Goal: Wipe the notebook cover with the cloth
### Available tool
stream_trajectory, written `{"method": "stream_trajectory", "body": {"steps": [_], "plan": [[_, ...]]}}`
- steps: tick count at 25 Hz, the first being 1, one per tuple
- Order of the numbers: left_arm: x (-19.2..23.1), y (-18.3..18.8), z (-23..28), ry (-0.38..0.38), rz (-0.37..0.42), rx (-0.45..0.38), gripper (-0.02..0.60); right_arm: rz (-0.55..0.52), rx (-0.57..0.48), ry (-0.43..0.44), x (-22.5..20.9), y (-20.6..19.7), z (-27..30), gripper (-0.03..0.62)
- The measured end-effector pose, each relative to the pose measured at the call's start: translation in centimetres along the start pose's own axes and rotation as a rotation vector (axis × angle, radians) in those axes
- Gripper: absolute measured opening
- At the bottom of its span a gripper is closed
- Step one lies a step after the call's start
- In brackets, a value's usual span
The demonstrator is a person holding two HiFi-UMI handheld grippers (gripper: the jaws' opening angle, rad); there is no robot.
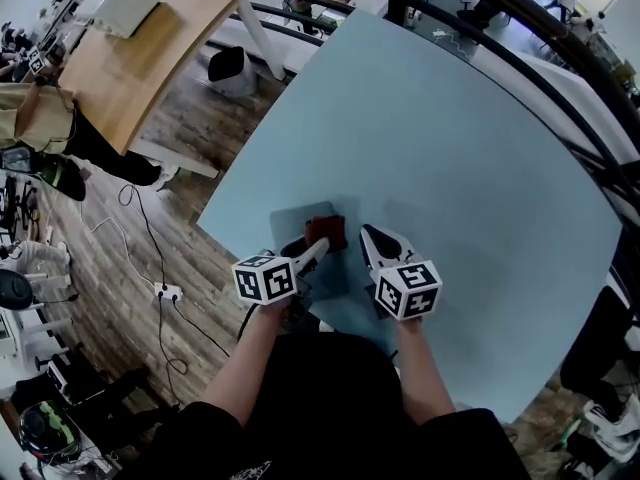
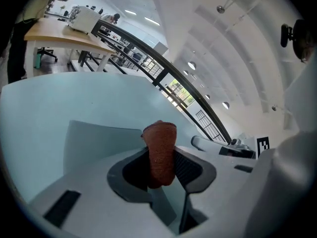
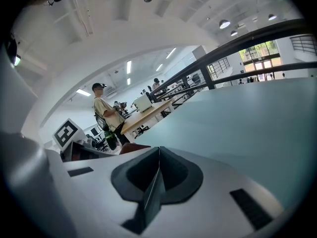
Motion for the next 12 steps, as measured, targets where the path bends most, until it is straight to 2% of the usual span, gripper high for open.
{"method": "stream_trajectory", "body": {"steps": [12], "plan": [[3.0, -0.8, -1.1, 0.074, -0.015, 0.023, 0.133, -0.004, 0.022, 0.016, 0.5, -0.3, 0.6, 0.008]]}}
Point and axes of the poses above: the fingertips, and each gripper's own axes: z forward along the fingers, x to its left, y out of its top, the point moved 1 cm from there along -z, backward along the fingers, and after that the axes turned 15 degrees about -x, right-handed, at the moved point
